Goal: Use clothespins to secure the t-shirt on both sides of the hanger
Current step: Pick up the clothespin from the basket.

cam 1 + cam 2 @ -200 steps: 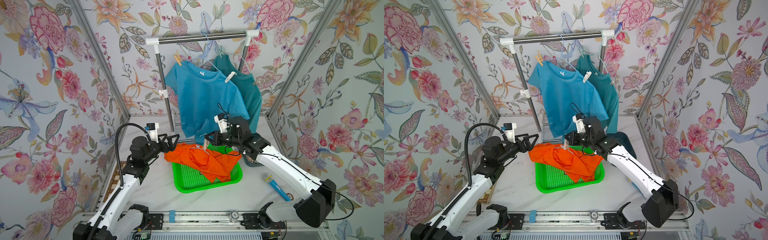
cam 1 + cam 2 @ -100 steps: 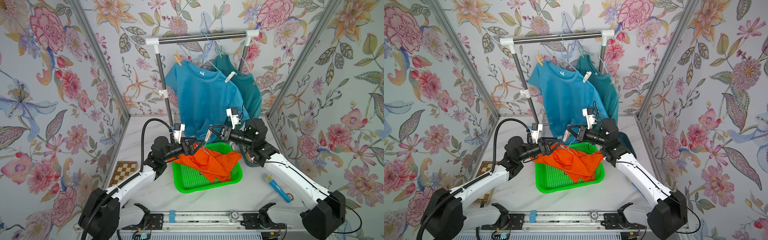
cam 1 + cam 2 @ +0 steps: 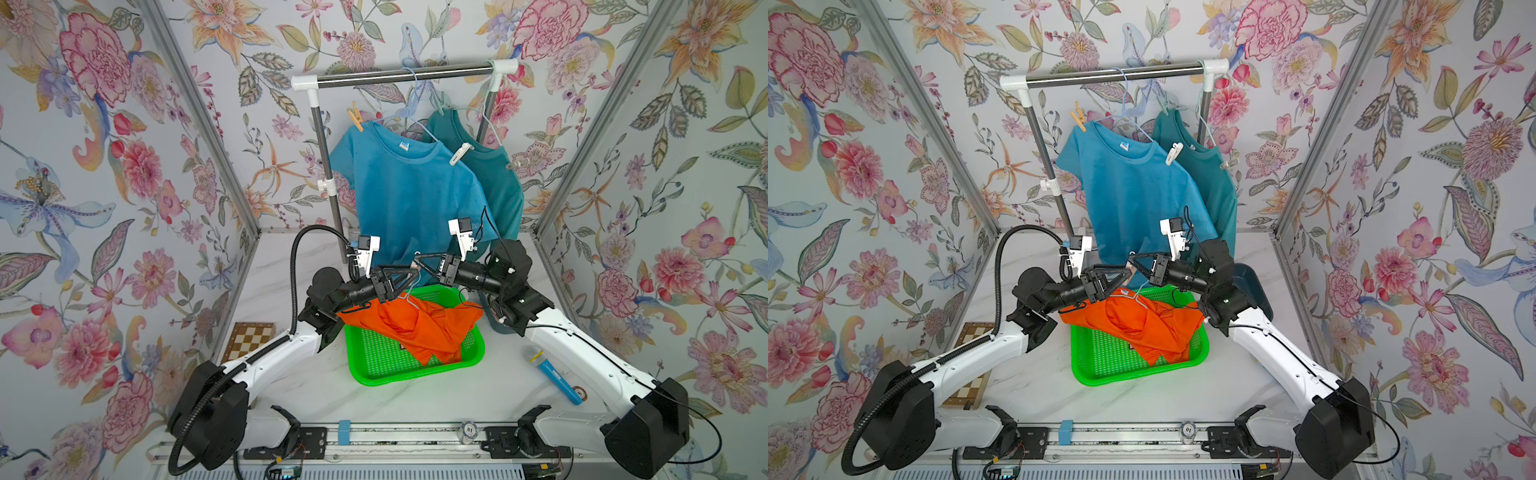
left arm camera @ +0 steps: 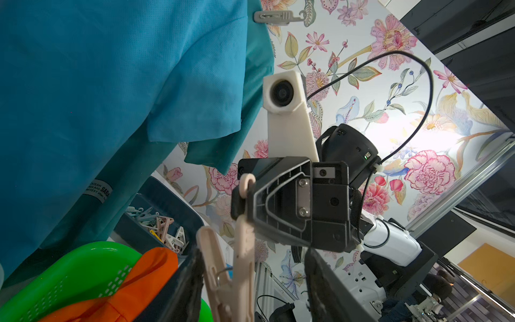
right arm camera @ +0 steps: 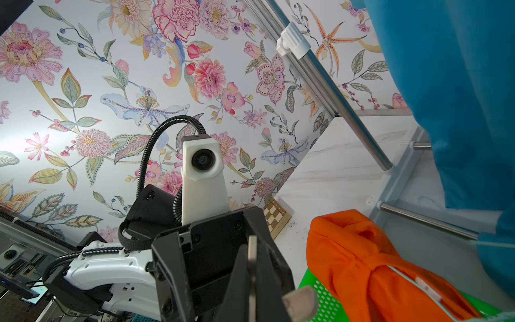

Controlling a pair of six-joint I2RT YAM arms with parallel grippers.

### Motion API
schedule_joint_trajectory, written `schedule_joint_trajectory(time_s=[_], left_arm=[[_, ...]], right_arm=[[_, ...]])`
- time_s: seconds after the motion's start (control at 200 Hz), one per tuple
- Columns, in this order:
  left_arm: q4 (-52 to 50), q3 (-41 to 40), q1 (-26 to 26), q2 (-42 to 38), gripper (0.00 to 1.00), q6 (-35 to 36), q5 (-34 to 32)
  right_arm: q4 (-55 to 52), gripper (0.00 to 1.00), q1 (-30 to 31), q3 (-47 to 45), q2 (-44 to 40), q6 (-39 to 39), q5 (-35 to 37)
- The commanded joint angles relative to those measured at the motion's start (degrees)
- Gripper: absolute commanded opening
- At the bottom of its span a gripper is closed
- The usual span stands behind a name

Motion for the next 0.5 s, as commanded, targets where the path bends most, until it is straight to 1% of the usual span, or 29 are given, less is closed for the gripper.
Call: schedule_joint_trajectory(time_s=[0.0, 0.13, 0.17, 0.22, 0.235, 0.42, 0.495], left_arm=[[4.1, 2.3, -1.1, 1.6, 0.59, -2.5, 2.5], [3.7, 3.6, -1.1, 2.4, 0.57, -2.5, 2.9], [3.5, 4.0, -1.2, 2.6, 0.50, -2.4, 3.0], [3.4, 4.3, -1.1, 2.7, 0.37, -2.3, 3.2], [3.4, 4.4, -1.1, 2.7, 0.35, -2.4, 3.1], [1.6, 5.0, -1.1, 2.3, 0.37, -1.4, 3.1], [1.1, 5.2, -1.1, 2.2, 0.34, -1.0, 3.1]], right_arm=[[4.5, 0.00, 0.7, -0.9, 0.5, 0.8, -0.4], [7.1, 0.00, 0.9, -1.6, 0.4, 1.7, -0.7], [7.5, 0.00, 0.9, -1.7, 0.4, 1.8, -0.8], [8.3, 0.00, 0.9, -2.1, 0.2, 1.9, -1.0], [8.5, 0.00, 0.9, -2.2, 0.1, 2.0, -1.0], [9.1, 0.00, 1.0, -3.1, -0.9, 1.4, -1.0], [8.9, 0.02, 1.0, -3.2, -1.1, 1.4, -0.9]])
